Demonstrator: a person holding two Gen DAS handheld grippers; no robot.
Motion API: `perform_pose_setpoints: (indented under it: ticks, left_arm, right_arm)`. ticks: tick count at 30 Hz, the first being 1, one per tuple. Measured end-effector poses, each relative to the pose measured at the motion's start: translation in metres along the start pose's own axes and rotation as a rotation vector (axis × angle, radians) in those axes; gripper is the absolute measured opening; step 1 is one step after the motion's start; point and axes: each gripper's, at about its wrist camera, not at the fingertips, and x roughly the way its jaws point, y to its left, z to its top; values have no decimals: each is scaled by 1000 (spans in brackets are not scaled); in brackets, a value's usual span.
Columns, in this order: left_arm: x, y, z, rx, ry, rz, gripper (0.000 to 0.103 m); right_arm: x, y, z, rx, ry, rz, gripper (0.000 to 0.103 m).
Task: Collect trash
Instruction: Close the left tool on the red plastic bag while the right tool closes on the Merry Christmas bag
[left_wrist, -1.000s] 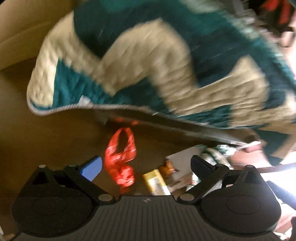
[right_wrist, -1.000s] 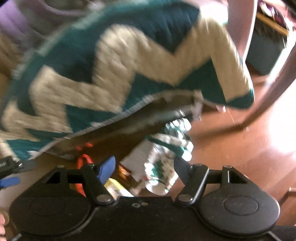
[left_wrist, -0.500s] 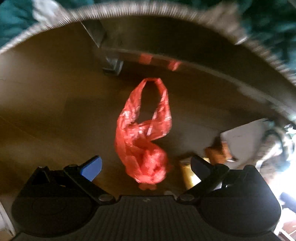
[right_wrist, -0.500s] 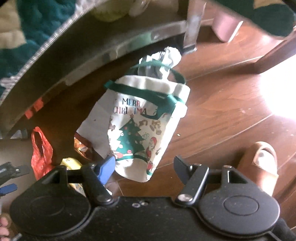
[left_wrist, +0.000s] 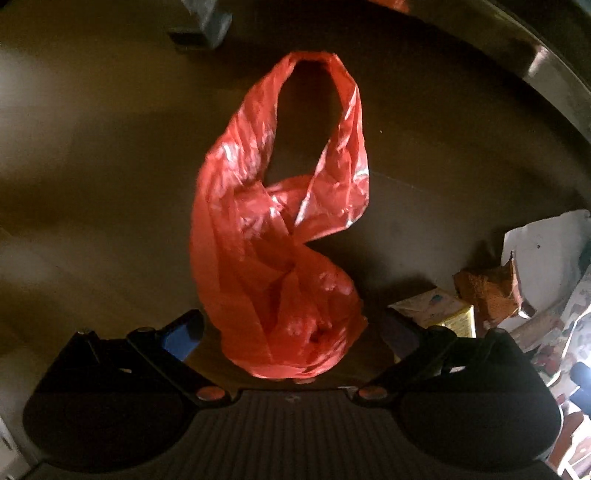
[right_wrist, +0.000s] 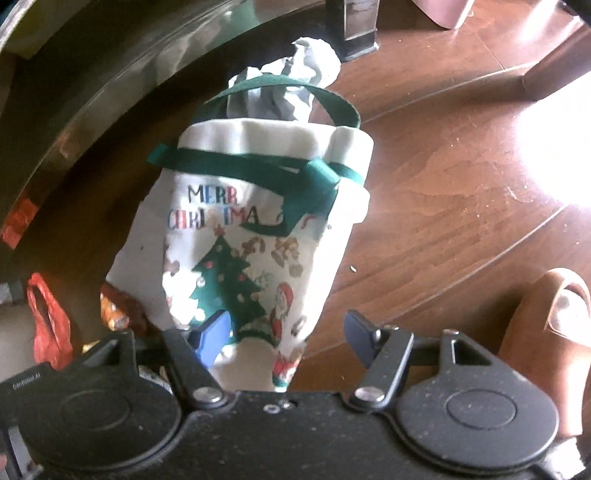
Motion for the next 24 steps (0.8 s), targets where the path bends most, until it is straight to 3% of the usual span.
perform_pose_setpoints:
  ticks: [1, 5, 7, 8, 9, 16, 24]
  left_arm:
    - [2, 0, -1, -5, 0, -5, 98]
    - [6, -2, -3, 0, 29, -18, 66]
    - [7, -2, -7, -7, 32, -30, 61]
    - [6, 1, -5, -10, 30, -35, 60]
    - [5, 1, -5, -11, 28, -37, 59]
    - [-17, 6, -10, -41, 21, -43, 56]
    - [-72, 3, -19, -28, -5, -36, 56]
  right_arm:
    - [1, -1, 1, 7, -11, 1, 66]
    - [3, -3, 6, 20, -29, 14, 65]
    - [1, -3, 7, 20, -36, 20, 59]
    - [1, -2, 7, 16, -35, 22, 27]
    - [1, -1, 8, 8, -29, 17, 9]
    - [-9, 5, 9, -33, -21, -17, 5]
    - [-69, 37, -1, -167, -70, -37, 3]
